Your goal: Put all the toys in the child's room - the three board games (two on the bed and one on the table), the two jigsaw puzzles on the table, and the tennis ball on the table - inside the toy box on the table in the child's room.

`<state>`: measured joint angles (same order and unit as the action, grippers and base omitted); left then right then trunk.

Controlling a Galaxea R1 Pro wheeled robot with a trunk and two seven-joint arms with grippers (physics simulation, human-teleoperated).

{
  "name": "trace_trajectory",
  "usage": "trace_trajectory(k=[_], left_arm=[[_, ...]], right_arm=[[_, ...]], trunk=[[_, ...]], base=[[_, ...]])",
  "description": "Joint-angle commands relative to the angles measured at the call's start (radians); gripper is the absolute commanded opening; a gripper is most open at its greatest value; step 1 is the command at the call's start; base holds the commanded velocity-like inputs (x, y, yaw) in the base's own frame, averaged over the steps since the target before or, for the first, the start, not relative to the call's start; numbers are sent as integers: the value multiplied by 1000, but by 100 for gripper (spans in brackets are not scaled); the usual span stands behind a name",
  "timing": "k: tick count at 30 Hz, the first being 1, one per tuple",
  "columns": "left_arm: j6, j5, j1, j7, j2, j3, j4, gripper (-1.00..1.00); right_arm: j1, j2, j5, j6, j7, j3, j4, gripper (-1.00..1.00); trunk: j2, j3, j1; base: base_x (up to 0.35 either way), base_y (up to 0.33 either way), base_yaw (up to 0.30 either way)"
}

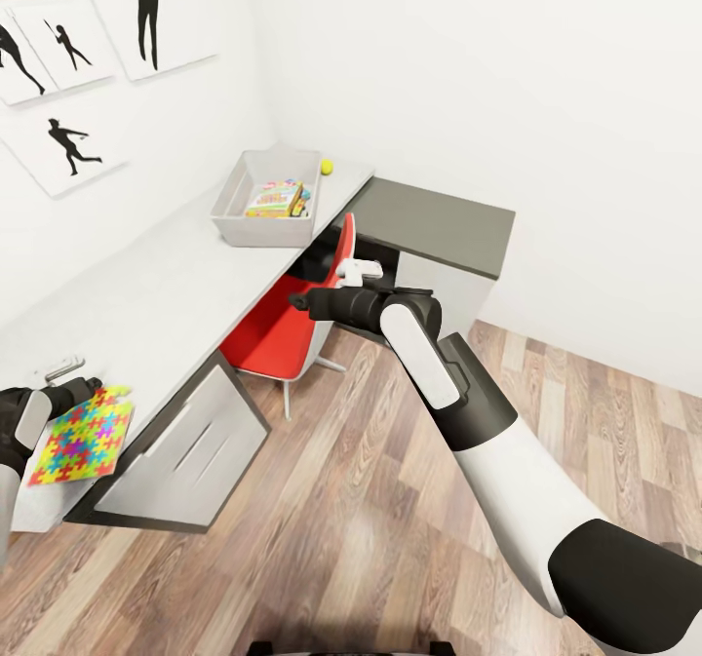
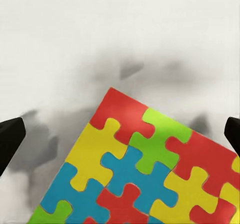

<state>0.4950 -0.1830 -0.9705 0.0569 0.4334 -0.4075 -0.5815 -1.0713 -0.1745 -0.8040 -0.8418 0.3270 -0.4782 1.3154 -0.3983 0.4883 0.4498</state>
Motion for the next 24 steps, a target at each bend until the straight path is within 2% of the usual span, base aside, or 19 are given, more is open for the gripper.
trace_trajectory(k=[1,24], left_arm=[[6,-10,0,6,0,0,-1,100],[5,-11,0,6,-1,0,-1,100]], right_arm=[[-1,0,-11,-2,10,-1,1,100],[-1,0,-11,-3,10,-1,1,100]], trunk=[[-2,2,0],[-2,2,0]], base=[[-160,0,0],[-26,-17,0]])
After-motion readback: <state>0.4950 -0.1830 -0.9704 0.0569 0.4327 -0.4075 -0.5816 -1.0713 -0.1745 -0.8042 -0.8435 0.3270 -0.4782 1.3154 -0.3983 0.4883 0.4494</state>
